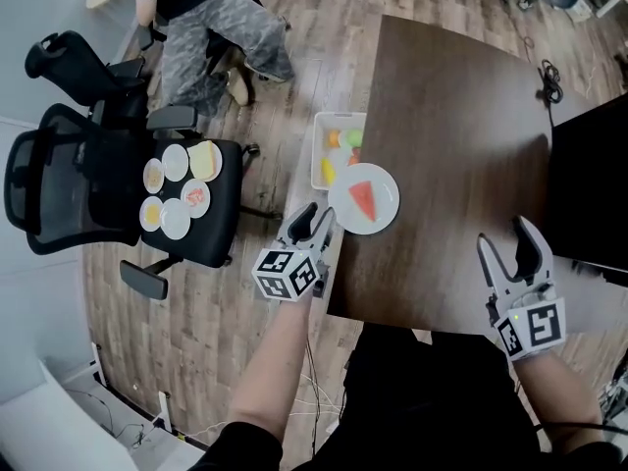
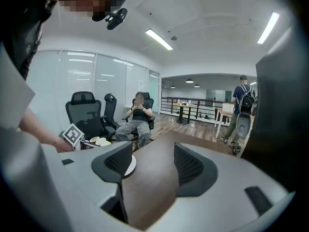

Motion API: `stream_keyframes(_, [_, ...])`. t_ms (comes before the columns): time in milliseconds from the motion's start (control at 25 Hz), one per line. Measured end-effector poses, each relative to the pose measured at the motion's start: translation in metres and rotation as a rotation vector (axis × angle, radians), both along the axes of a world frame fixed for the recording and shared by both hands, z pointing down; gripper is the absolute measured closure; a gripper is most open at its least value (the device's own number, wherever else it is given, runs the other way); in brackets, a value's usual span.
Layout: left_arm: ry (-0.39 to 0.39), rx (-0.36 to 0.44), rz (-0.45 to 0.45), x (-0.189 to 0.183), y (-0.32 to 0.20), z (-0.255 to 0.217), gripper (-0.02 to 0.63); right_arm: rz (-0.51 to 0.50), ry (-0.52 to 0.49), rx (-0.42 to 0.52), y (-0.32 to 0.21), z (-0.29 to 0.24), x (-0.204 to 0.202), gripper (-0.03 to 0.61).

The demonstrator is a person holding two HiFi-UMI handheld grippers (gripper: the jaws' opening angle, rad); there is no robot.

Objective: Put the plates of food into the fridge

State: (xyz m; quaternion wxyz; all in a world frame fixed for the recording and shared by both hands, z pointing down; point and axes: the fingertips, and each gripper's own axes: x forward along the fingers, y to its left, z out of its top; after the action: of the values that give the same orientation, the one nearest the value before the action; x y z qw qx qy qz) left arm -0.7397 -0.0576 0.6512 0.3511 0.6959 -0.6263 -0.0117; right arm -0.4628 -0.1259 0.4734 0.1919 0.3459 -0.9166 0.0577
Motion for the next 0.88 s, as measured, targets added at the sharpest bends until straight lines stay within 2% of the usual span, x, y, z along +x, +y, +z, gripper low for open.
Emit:
stream_keyframes(80, [0.037,-0.024,-0.004,0.0,-0.003,0.011,0.437,0.003,0.02,0.022,-0.003,-0.002,0.003,0.302])
stream_keyframes(440, [0.127,-0.1,-0.015,0.008,-0.005,0.041,0.434,0.03,0.048,0.057,-0.006,-0.009,0.014,0.302])
stream_keyframes(720, [0.144,-0.136,0.076,0.029,-0.009,0.05,0.44,0.029,0.064,0.099,-0.002,-0.013,0.019,0.302])
stream_keyframes(880, [0.184,-0.158,0.079,0.031,-0.007,0.05,0.474,0.031,0.057,0.099,0.005,-0.013,0.019,0.302])
